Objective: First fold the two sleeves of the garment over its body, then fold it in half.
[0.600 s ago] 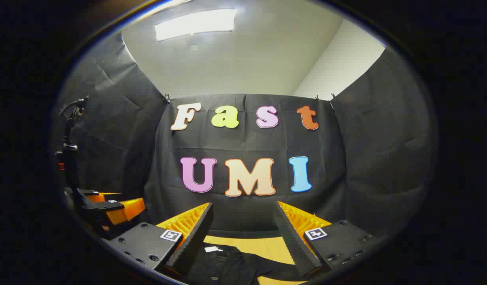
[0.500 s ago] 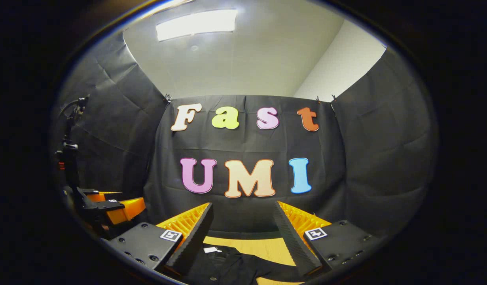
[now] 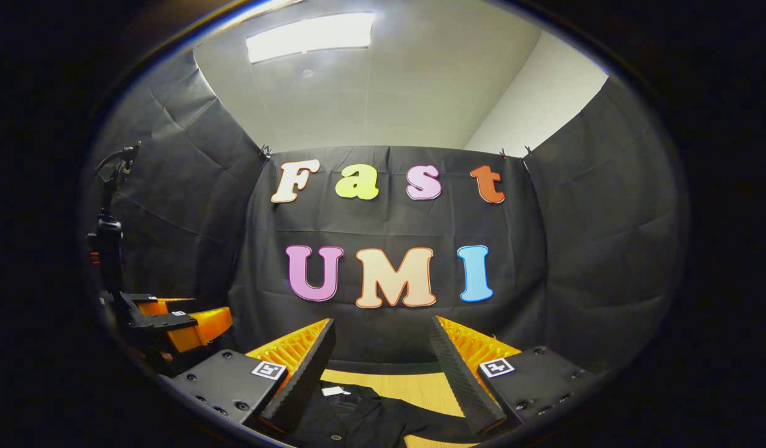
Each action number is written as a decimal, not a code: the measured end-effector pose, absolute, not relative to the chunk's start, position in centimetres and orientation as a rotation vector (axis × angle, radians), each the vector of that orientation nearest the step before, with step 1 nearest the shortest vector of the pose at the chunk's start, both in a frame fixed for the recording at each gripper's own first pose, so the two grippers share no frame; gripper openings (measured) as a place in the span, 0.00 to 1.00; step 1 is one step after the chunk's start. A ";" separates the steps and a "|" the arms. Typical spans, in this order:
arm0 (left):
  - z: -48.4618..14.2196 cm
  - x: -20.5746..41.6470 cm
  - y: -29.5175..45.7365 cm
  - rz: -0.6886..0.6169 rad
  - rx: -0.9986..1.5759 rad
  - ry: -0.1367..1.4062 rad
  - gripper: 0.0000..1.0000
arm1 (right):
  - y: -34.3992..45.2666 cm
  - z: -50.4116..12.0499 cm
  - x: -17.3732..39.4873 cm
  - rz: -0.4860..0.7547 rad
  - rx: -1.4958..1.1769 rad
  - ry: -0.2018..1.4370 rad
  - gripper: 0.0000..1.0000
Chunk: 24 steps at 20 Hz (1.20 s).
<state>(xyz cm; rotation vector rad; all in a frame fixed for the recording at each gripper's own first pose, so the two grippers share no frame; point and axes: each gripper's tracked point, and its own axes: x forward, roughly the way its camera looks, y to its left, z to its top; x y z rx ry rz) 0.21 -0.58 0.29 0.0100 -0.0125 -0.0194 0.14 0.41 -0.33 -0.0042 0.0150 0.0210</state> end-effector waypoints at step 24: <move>0.2 -0.6 -4.1 0.022 0.059 -0.024 0.92 | -13.4 -6.1 2.7 -0.105 -0.090 0.165 0.96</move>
